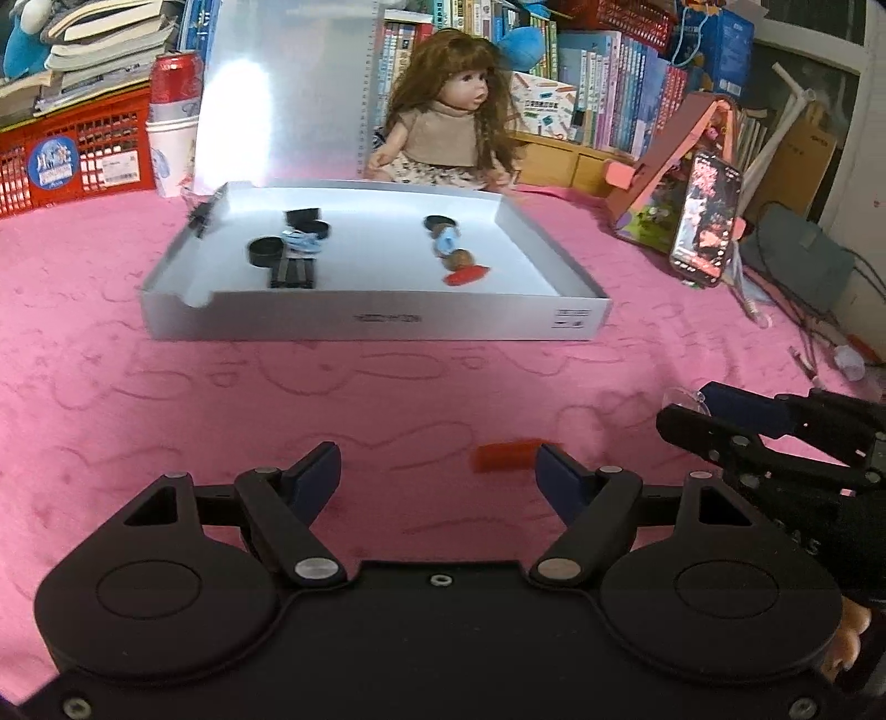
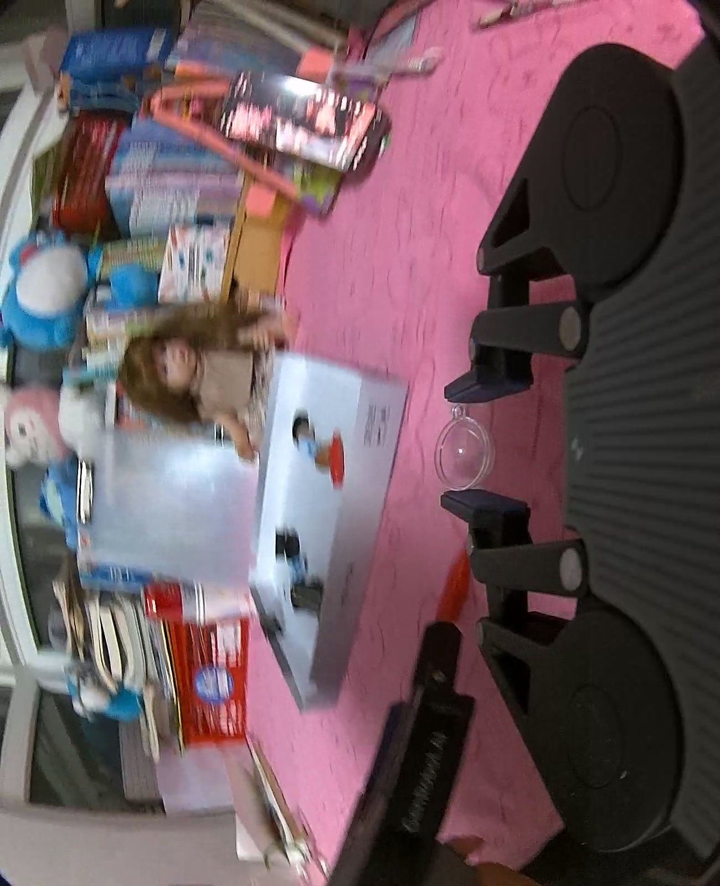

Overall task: Organize rigid objects
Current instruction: 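Grasp the red plastic stick with the left gripper while the right gripper grasps the clear cup lid, then carry the red stick in the left gripper and clear lid in the right gripper into the box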

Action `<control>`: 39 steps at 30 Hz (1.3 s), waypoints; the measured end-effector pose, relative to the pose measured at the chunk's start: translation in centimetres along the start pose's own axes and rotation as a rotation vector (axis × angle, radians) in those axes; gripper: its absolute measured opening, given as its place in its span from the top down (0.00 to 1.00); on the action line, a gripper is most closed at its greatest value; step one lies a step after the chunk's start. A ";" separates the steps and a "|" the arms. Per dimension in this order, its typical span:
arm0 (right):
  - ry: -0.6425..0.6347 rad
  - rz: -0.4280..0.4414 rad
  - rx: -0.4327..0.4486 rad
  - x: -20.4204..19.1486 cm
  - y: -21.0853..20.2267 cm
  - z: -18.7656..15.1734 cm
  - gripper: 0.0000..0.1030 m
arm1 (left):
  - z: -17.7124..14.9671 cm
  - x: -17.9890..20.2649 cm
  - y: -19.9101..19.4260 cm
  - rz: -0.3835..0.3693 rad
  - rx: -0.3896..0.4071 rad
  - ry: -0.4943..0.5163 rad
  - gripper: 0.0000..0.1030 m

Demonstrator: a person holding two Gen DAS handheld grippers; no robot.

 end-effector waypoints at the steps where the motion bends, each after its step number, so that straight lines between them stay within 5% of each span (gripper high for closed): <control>1: 0.011 -0.022 0.001 0.6 -0.1 -0.1 0.62 | -0.1 0.5 0.1 -0.001 0.003 -0.005 0.26; 9: 0.059 -0.089 -0.001 3.0 -0.6 -1.1 0.62 | -1.0 4.2 1.7 0.077 0.054 0.032 0.28; 15: 0.060 -0.087 0.005 3.2 -0.8 -1.2 0.62 | -1.0 4.8 2.1 0.130 0.088 0.075 0.59; 39: 0.086 -0.015 0.017 0.8 0.5 0.2 0.62 | 0.9 -0.4 -0.7 0.147 0.102 0.052 0.59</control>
Point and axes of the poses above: each gripper's, at about its wrist camera, not at the fingertips, and y roughly the way its jaws point, x to its right, z to its top, the point moved 6 cm from there along y, roughly the way its jaws point, and after that the axes turned 6 degrees about x, right-handed, at the moved point
